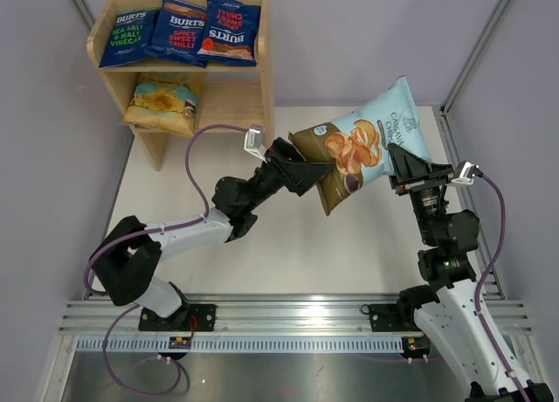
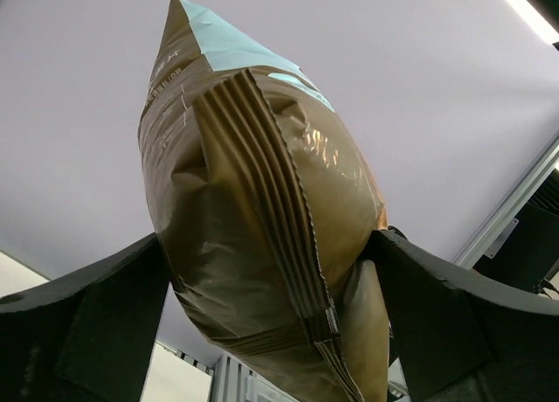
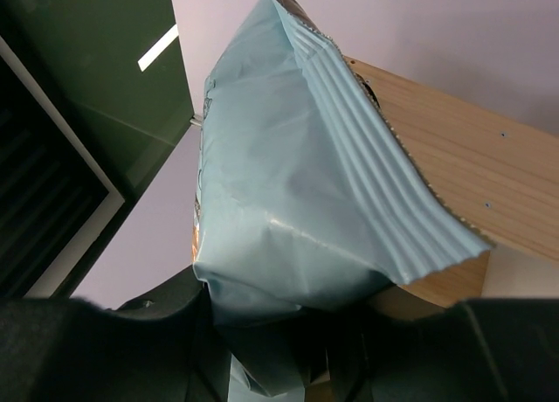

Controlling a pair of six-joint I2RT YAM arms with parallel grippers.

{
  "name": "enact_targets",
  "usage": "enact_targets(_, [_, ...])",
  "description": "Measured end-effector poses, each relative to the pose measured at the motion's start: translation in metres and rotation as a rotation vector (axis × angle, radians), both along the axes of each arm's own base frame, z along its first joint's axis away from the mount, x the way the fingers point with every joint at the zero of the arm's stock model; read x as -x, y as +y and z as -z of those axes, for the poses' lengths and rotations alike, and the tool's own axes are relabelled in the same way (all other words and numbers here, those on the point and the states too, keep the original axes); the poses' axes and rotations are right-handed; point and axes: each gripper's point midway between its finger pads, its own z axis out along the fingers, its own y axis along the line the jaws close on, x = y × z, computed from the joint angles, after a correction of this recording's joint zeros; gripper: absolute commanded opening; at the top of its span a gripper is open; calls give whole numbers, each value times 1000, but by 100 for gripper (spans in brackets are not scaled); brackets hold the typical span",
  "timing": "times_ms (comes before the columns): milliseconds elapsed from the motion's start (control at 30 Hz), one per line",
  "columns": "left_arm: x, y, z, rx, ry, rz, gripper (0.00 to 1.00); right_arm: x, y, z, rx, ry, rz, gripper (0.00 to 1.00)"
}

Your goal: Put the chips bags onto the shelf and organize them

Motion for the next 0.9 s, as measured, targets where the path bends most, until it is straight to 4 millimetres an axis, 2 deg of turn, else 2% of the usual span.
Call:
enact_targets(33, [0,0,0,0,0,0,71,0,0,1,2,0,1,11])
enact_targets(100, [0,0,0,-2,-1,-1,55,1,0,3,4,0,2,13])
enact_targets(133, [0,0,1,-5,-2,-2,43,1,0,4,4,0,1,15])
enact_targets(200, [0,-1,2,-16,-2,-3,39,2,0,6,3,-2,0,17])
enact_targets(233, [0,-1,2,-20,-2,-4,34,3,0,7,3,-4,1,18])
enact_targets(333, [2,1,4,-22,0,-4,28,5,0,7,7,-11,-3,29])
enact_targets(433, [4,5,9,-25,7,-6,23,6,3,9,25,-9,-13,48])
enact_targets(467, [5,6,12,-29,13,-9,21,6,5,11,34,-2,-18,58])
enact_targets(567, [7,12,23,-41,30,-21,17,5,10,20,66,23,-35,69])
enact_targets(600, [9,15,29,-48,40,-25,15,5,13,24,82,34,-44,76])
enact_targets(667, [14,24,39,-61,53,-38,14,5,18,34,122,57,-65,79])
enact_targets(700, [16,28,44,-66,58,-45,11,6,21,38,140,67,-74,85])
enact_targets(900, [30,61,66,-79,88,-113,5,6,30,60,219,122,-111,91])
